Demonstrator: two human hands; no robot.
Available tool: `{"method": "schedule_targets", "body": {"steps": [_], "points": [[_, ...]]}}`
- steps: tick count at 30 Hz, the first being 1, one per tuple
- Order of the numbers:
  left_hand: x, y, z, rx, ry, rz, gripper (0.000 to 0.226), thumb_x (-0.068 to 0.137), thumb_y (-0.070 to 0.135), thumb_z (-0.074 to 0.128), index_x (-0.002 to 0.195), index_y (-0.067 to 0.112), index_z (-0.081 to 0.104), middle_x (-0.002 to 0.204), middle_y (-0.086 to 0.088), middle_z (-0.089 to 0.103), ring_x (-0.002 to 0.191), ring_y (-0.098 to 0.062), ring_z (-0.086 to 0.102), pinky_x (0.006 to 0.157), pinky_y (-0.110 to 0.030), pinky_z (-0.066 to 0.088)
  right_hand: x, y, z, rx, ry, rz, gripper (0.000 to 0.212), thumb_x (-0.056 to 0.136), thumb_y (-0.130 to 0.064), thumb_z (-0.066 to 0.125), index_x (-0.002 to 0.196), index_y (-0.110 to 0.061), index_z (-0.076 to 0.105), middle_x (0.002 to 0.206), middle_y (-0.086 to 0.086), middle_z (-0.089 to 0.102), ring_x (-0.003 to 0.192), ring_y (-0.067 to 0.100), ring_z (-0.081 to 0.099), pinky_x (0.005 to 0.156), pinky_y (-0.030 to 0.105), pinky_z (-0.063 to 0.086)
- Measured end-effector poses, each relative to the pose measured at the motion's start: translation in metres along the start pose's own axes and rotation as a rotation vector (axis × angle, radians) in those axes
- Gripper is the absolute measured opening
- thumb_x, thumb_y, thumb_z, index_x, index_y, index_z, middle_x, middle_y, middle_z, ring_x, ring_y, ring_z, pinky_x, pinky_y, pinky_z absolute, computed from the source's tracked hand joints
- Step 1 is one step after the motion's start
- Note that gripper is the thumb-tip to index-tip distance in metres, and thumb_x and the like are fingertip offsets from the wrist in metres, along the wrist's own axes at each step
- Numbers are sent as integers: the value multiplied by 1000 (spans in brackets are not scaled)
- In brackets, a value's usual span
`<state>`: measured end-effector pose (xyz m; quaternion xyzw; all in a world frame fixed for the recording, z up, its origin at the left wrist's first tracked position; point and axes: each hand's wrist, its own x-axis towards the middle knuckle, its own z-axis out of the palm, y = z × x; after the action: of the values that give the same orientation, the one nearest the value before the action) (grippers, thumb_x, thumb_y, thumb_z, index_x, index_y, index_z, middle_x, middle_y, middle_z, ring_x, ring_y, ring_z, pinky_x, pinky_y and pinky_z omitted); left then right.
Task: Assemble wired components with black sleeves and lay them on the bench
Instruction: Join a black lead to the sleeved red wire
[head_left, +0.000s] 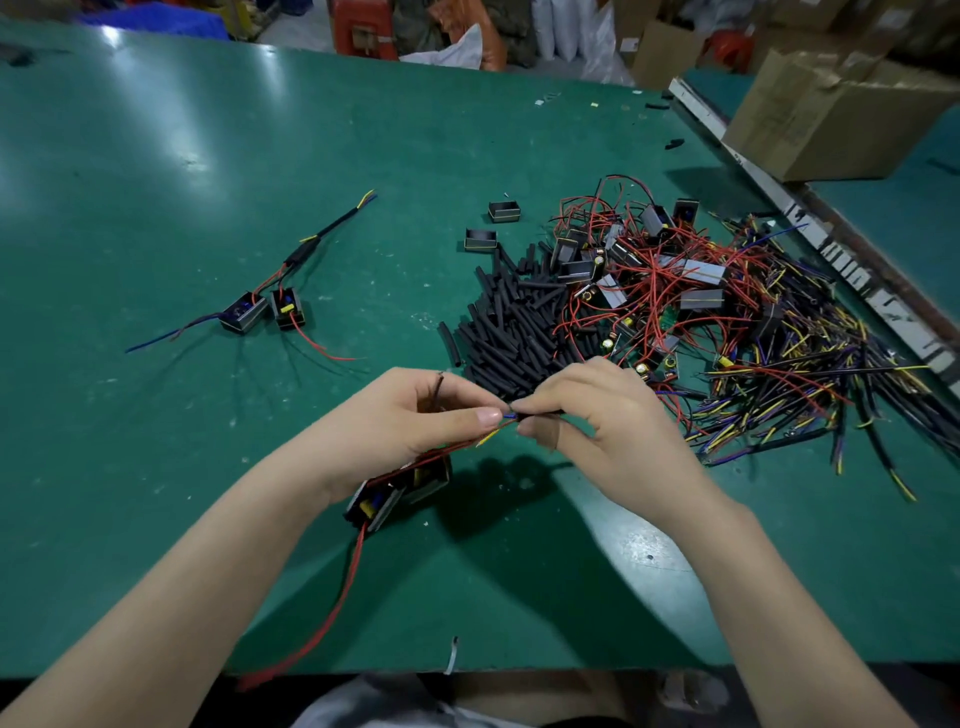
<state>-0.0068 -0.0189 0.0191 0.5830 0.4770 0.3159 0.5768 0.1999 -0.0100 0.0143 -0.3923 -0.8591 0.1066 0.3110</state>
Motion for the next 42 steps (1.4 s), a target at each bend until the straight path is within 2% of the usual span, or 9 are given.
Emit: {"method": "schedule_targets", "body": {"steps": [3, 8, 15, 22, 26, 30, 32, 36, 42], "points": [[-1, 0, 2, 30, 38, 59, 20, 75, 32, 70, 83, 14, 73, 64, 4, 55, 56, -6, 42, 52, -10, 32, 0, 1, 4, -87, 15, -46, 18, 83, -31, 67, 91, -17, 75, 86, -6, 68, 79, 24, 59, 66, 38, 41], [1, -3, 6, 293, 220, 145, 12, 86, 29, 66, 75, 26, 64, 53, 18, 54, 47, 2, 41, 49, -13, 34, -1, -3, 9, -130, 100, -71, 16, 85, -30, 67, 89, -16, 74, 85, -7, 68, 74, 24, 58, 62, 40, 41], [2, -13, 19, 162, 360, 101, 17, 89, 20, 63, 72, 21, 61, 60, 4, 49, 50, -5, 36, 51, -20, 31, -8, -17, 22, -286, 246, -83, 4, 84, -18, 72, 86, -16, 74, 85, -5, 68, 78, 22, 60, 66, 32, 34], [0, -14, 12, 201, 339, 154, 8, 86, 26, 66, 79, 24, 66, 68, 11, 63, 59, 1, 50, 61, -14, 42, -1, -13, 21, 224, 13, 228, 8, 90, -18, 65, 93, -15, 72, 78, -18, 57, 72, -4, 52, 68, 10, 37], [-8, -18, -2, 237, 304, 110, 31, 74, 57, 56, 93, 34, 65, 82, 16, 70, 75, 2, 60, 74, -12, 45, -4, -11, 24, 165, 81, 270, 9, 92, -12, 62, 95, -13, 71, 86, -5, 63, 79, 9, 55, 74, 25, 43], [-17, -27, -11, 289, 370, 99, 11, 92, 35, 54, 91, 38, 65, 85, 22, 70, 83, -13, 65, 86, -33, 50, -7, -8, 23, 148, 61, 321, 11, 93, -13, 61, 97, -15, 70, 93, -5, 63, 92, 20, 57, 84, 44, 45], [-19, -26, -9, 376, 338, 150, 12, 92, 29, 58, 88, 38, 65, 82, 22, 69, 76, -3, 63, 78, -23, 49, -6, -12, 25, 155, 46, 329, 10, 94, -15, 59, 97, -17, 69, 94, -7, 61, 95, 21, 57, 86, 48, 44], [-15, -16, -1, 555, 319, 275, 3, 86, 26, 67, 84, 26, 70, 76, 18, 67, 77, 6, 59, 67, -3, 38, -2, -18, 25, 137, 69, 346, 11, 95, -18, 58, 97, -17, 68, 93, -6, 60, 94, 24, 56, 85, 50, 44], [-10, -14, -5, 449, 253, 206, 5, 77, 32, 74, 77, 32, 69, 71, 13, 69, 68, -5, 62, 70, -16, 47, -2, -20, 20, -96, 56, 216, 13, 91, -19, 62, 97, -20, 73, 94, -4, 66, 90, 26, 58, 77, 40, 37]]}}
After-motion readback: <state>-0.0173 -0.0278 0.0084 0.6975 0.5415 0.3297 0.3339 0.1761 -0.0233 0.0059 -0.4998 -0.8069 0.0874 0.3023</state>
